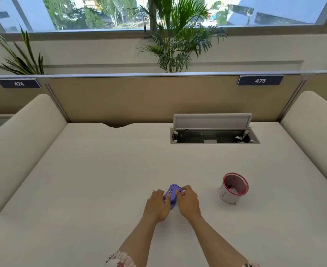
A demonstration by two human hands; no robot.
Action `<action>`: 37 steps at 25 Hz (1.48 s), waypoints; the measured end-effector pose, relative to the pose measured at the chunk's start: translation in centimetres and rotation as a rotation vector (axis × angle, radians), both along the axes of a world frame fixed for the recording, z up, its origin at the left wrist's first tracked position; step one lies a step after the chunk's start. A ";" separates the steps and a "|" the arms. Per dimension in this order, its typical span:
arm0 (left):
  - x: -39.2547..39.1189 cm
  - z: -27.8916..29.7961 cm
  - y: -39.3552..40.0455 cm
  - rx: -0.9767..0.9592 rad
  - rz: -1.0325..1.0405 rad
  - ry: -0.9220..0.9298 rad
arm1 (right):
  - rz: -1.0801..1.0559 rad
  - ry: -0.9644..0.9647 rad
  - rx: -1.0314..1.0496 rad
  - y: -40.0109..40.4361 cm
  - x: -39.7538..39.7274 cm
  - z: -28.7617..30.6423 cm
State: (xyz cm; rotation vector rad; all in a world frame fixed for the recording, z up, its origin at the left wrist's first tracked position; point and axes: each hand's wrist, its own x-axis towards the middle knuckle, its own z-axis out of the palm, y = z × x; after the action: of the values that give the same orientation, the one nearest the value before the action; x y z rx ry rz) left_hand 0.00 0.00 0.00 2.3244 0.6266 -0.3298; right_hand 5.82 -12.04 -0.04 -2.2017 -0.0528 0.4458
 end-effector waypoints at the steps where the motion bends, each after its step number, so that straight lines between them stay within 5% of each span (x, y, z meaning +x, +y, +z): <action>1: 0.0 -0.3 0.0 -0.032 0.041 -0.019 | -0.032 0.057 0.039 0.4 0.1 -0.1; 11: -0.1 -0.8 -0.2 -0.315 0.210 -0.078 | -0.158 0.321 0.058 2.0 0.0 0.3; 21: 1.0 0.8 0.7 -0.516 0.582 -0.156 | 0.031 0.233 0.121 0.5 -0.2 3.0; 27: 1.0 1.9 0.6 -0.780 0.506 -0.148 | 0.115 0.132 0.243 -0.9 -1.7 3.1; 32: 0.6 2.8 -0.2 -0.814 0.436 -0.173 | -0.156 -0.027 0.313 -1.5 -1.1 3.5; 37: 0.4 3.1 -0.6 -0.808 0.356 -0.161 | -0.173 0.125 0.415 -2.2 1.1 3.6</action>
State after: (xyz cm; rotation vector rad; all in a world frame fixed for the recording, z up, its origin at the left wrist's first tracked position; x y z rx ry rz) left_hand 0.42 -0.64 3.12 1.4235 0.6564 -0.1759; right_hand 6.93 -14.26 3.52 -1.7513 0.1036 0.4311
